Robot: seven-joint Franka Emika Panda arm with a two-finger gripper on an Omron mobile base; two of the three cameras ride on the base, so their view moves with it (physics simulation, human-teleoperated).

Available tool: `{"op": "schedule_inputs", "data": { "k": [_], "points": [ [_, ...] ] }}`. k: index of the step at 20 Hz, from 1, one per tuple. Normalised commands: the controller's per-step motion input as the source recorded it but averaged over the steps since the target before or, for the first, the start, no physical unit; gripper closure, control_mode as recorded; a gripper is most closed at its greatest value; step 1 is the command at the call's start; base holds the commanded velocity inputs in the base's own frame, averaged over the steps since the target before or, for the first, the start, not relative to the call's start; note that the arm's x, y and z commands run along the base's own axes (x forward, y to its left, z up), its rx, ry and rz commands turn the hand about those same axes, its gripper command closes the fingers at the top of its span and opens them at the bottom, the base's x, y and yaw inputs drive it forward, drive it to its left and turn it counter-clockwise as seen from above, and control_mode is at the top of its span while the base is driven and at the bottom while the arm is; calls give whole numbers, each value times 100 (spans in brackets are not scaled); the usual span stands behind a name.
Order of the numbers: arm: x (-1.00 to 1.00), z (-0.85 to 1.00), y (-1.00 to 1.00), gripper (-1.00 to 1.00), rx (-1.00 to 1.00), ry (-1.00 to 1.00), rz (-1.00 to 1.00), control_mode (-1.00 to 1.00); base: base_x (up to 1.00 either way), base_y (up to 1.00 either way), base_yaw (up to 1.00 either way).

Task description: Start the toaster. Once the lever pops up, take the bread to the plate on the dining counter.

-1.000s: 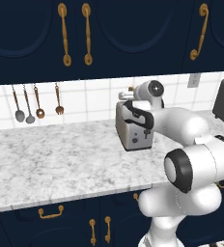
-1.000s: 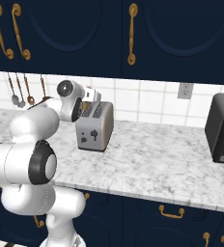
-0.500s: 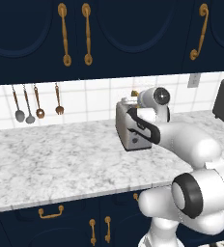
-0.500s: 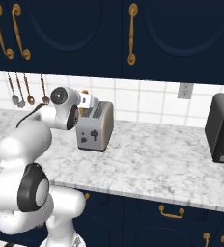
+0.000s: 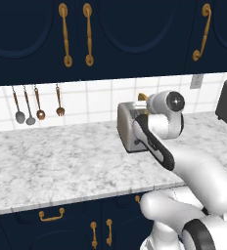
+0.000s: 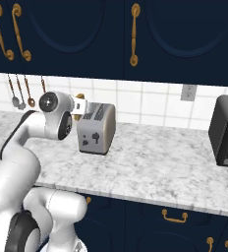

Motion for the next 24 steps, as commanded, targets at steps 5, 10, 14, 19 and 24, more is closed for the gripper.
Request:
{"op": "schedule_inputs", "data": {
  "k": [5, 10, 14, 19, 24],
  "points": [
    [-93, 19, -14, 100, 0, 3, 0, -100, 0, 0, 0],
    [-95, 2, -20, 100, 0, 0, 0, -100, 0, 0, 0],
    [-69, 0, -2, 100, -2, 0, 0, -100, 0, 0, 0],
    [-42, 0, 0, 100, -4, 2, 0, -100, 0, 0, 0],
    [-38, 0, 0, 100, -1, 2, 0, -100, 0, 0, 0]
  ]
}}
